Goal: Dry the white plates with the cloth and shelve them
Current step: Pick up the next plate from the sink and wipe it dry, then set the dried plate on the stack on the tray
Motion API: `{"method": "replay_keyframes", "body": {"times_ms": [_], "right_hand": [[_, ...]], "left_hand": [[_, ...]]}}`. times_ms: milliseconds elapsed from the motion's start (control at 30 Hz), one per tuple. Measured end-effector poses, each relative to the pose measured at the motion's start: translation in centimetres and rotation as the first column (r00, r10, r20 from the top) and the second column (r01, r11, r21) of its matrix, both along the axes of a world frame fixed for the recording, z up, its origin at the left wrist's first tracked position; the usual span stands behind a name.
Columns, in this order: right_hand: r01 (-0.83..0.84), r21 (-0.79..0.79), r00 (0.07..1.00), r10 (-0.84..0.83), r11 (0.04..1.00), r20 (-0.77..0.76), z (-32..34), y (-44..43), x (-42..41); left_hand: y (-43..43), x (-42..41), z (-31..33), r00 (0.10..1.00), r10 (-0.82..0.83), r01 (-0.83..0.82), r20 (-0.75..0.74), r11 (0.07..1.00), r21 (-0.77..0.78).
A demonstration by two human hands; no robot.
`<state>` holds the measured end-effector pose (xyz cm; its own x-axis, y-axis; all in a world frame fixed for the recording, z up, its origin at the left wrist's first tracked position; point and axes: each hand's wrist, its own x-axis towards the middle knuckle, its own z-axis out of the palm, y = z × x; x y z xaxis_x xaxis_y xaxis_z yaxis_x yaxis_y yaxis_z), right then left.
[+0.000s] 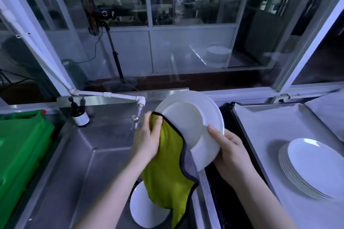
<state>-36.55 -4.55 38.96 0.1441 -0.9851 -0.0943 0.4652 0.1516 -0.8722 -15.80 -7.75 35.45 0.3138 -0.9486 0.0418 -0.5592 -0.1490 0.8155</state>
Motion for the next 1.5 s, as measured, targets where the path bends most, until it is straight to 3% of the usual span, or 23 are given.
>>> {"method": "replay_keyframes", "body": {"times_ms": [167,333,467,533,600,667,733,800,867,1067,1167,1300,1333,1400,1433,1500], "right_hand": [[0.01,0.003,0.999,-0.011,1.0,0.044,0.7,0.8,-2.8],[0.103,0.004,0.994,-0.103,0.995,0.037,2.0,2.1,-6.2],[0.089,-0.112,0.982,-0.106,0.99,-0.157,4.3,3.5,-7.5],[0.06,-0.211,0.929,-0.132,0.976,-0.345,5.1,4.2,-7.5],[0.005,-0.321,0.79,-0.2,0.947,-0.579,5.5,4.6,-7.5],[-0.071,-0.373,0.578,-0.266,0.925,-0.771,5.5,4.6,-7.9],[-0.2,-0.39,0.365,-0.301,0.899,-0.881,5.1,4.8,-8.2],[-0.303,-0.385,0.25,-0.317,0.872,-0.915,4.7,5.4,-8.3],[-0.346,-0.419,0.18,-0.379,0.84,-0.908,4.1,6.3,-8.5],[-0.575,-0.433,-0.144,-0.607,0.694,-0.782,1.8,8.1,-12.2],[-0.561,-0.397,-0.124,-0.548,0.727,-0.827,0.9,8.0,-15.2],[-0.447,-0.143,-0.074,-0.196,0.883,-0.978,-0.4,7.0,-22.0],[-0.382,-0.104,0.005,-0.111,0.918,-0.994,-0.7,6.9,-24.3],[-0.137,-0.086,0.291,-0.043,0.987,-0.956,-1.4,6.8,-28.9],[0.038,-0.076,0.419,-0.085,0.996,-0.904,-2.0,6.6,-30.7],[0.35,-0.014,0.549,-0.217,0.937,-0.807,-3.9,5.9,-33.7]], "left_hand": [[-1.1,-1.2,0.5,0.997,-0.066,0.067,0.032,0.996,-0.052],[-2.2,-0.7,1.4,0.996,-0.078,0.078,0.036,0.997,-0.005],[-1.8,-1.7,2.0,0.978,-0.054,0.063,-0.199,0.997,0.039],[-1.7,-2.6,2.6,0.906,-0.119,0.151,-0.406,0.987,0.048],[-1.5,-3.4,3.5,0.827,-0.201,0.265,-0.525,0.963,0.048],[-1.2,-4.1,4.0,0.734,-0.223,0.359,-0.642,0.929,0.087],[-0.7,-4.9,4.4,0.606,-0.167,0.464,-0.778,0.869,0.174],[-0.5,-5.5,4.1,0.545,-0.088,0.523,-0.834,0.813,0.256],[-0.2,-6.4,3.5,0.558,-0.088,0.531,-0.825,0.802,0.273],[1.4,-10.6,2.0,0.683,-0.235,0.508,-0.691,0.833,0.219],[2.0,-14.0,1.1,0.693,-0.218,0.461,-0.687,0.867,0.189],[2.0,-18.9,-1.0,0.697,-0.213,0.409,-0.685,0.902,0.135],[2.0,-20.3,-1.6,0.699,-0.205,0.391,-0.685,0.912,0.127],[1.9,-23.2,-2.7,0.702,-0.183,0.359,-0.689,0.925,0.121],[1.9,-24.8,-3.2,0.698,-0.182,0.356,-0.693,0.927,0.115],[1.8,-28.2,-4.1,0.68,-0.206,0.38,-0.703,0.92,0.099]]}}
